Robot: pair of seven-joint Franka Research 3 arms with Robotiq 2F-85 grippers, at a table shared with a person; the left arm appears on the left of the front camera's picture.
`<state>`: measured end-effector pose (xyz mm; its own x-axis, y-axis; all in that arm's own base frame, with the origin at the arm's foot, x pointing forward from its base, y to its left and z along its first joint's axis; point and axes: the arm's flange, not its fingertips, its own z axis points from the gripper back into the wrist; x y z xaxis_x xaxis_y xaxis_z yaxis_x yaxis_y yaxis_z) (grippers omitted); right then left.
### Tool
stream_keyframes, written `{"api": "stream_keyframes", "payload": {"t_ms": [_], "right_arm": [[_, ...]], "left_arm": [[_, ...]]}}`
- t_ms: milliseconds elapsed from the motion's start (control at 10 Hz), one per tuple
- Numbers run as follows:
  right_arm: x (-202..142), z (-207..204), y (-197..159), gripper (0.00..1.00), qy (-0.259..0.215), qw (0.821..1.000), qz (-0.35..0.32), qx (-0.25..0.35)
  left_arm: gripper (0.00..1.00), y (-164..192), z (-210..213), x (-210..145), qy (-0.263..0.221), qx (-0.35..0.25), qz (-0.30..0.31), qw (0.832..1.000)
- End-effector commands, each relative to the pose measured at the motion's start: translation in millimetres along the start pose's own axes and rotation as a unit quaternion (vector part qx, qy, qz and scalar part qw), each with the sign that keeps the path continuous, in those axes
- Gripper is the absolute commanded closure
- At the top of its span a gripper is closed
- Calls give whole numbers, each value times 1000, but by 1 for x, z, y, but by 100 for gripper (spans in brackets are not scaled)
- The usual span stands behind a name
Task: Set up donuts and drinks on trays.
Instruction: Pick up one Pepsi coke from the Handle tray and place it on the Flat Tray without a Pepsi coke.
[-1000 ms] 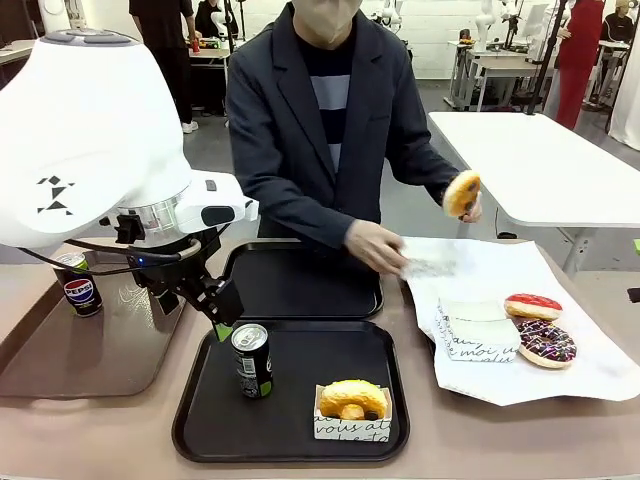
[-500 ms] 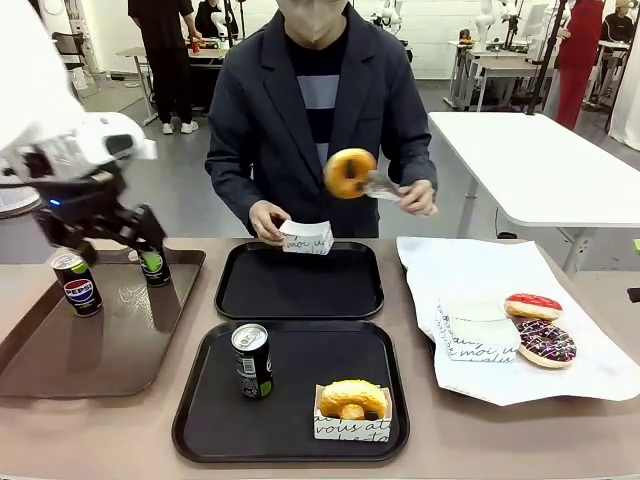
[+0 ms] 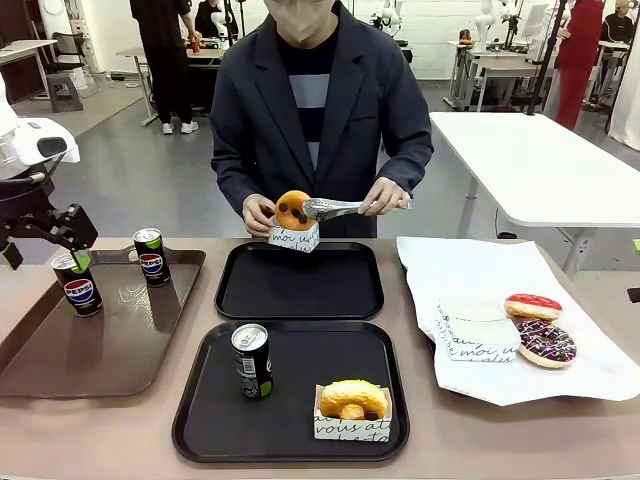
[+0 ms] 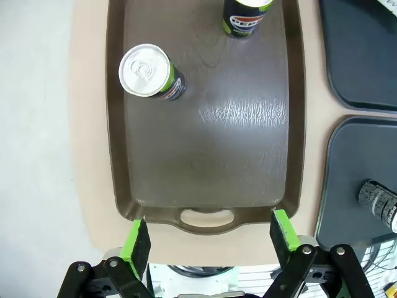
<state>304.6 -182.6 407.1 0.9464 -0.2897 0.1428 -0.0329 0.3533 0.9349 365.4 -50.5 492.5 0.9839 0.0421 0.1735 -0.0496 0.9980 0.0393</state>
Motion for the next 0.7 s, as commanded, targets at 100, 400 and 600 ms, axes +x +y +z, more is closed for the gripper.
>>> {"api": "stream_keyframes", "payload": {"t_ms": [100, 400, 600], "right_arm": [[1, -1, 0, 0, -4, 1000, 5, 11], [1, -1, 0, 0, -4, 1000, 5, 11], [1, -1, 0, 0, -4, 1000, 5, 11]], "left_arm": [[0, -1, 2, 2, -5, -3, 1, 1000], [0, -1, 2, 2, -5, -3, 1, 1000], [0, -3, 0, 23, 7, -6, 22, 1000]]}}
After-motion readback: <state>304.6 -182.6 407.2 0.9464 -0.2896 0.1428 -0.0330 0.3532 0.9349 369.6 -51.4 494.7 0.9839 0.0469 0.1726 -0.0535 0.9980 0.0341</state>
